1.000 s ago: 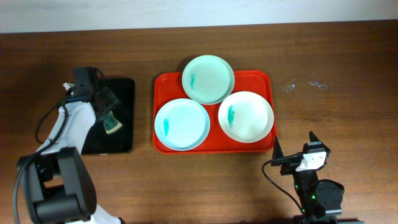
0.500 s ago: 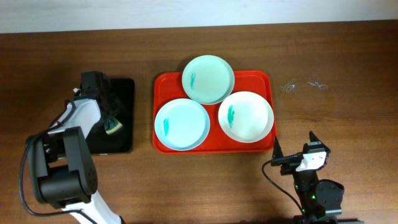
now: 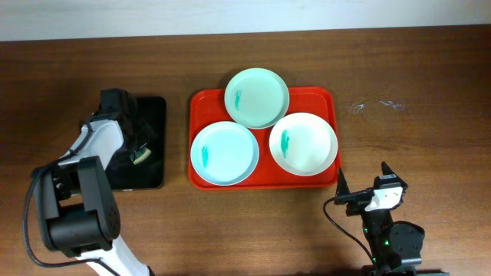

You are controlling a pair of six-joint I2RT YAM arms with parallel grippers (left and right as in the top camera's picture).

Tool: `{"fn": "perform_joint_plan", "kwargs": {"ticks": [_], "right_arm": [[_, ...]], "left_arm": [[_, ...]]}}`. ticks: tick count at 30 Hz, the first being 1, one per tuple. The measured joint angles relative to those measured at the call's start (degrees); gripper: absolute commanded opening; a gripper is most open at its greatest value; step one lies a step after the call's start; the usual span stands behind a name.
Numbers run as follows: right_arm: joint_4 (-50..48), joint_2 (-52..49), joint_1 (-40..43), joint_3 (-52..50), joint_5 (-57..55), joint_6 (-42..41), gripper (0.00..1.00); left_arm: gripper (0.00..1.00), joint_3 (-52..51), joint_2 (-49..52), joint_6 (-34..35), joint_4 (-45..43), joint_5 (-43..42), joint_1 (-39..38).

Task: Clean dirty plates on tray and stack at the side
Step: 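Reach the left gripper to the sponge on the black tray, then grasp the yellow-green sponge with the left gripper and lift it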

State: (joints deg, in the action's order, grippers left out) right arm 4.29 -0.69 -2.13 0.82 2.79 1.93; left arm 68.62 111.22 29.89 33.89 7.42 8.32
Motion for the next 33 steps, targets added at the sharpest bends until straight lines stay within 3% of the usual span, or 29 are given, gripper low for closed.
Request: {"fn": "perform_joint_plan", "kwargs": {"ticks": [3, 5, 7, 8, 10, 17, 18, 19, 22, 28, 33], "right_arm": [[0.0, 0.0, 0.0, 0.0, 0.0, 0.0, 0.99], [0.0, 0.0, 0.0, 0.0, 0.0, 0.0, 0.99], [0.0, 0.0, 0.0, 0.0, 0.0, 0.0, 0.99], [0.0, 0.0, 0.0, 0.0, 0.0, 0.0, 0.98], [0.0, 0.0, 0.0, 0.0, 0.0, 0.1, 0.99], [0.0, 0.0, 0.0, 0.0, 0.0, 0.0, 0.98], [0.0, 0.0, 0.0, 0.0, 0.0, 0.0, 0.99], [0.0, 0.0, 0.0, 0.0, 0.0, 0.0, 0.98], [0.0, 0.0, 0.0, 0.0, 0.0, 0.0, 0.99], [0.0, 0.0, 0.0, 0.0, 0.0, 0.0, 0.98], [0.0, 0.0, 0.0, 0.0, 0.0, 0.0, 0.99]], "left_arm": [[0.38, 0.4, -0.1, -0.1, 2.7, -1.8, 0.1], [0.02, 0.4, -0.2, -0.1, 3.7, -3.0, 0.3], [0.0, 0.4, -0.3, 0.0, 3.8, -3.7, 0.3], [0.15, 0.4, -0.3, -0.1, 3.9, -3.8, 0.3], [0.99, 0.4, -0.3, 0.2, 3.7, -3.8, 0.3], [1.0, 0.4, -0.1, 0.3, -1.0, -0.9, -0.2], [0.76, 0.3, 0.0, 0.4, -1.4, -0.1, -0.2], [0.46, 0.3, 0.0, 0.4, -1.6, 0.5, -0.2], [0.04, 0.2, 0.1, 0.6, -1.8, 1.5, -0.2], [0.0, 0.4, 0.2, 0.6, -0.1, 1.8, -0.2], [0.0, 5.2, 0.2, 0.6, 12.3, 0.9, 0.0]]}}
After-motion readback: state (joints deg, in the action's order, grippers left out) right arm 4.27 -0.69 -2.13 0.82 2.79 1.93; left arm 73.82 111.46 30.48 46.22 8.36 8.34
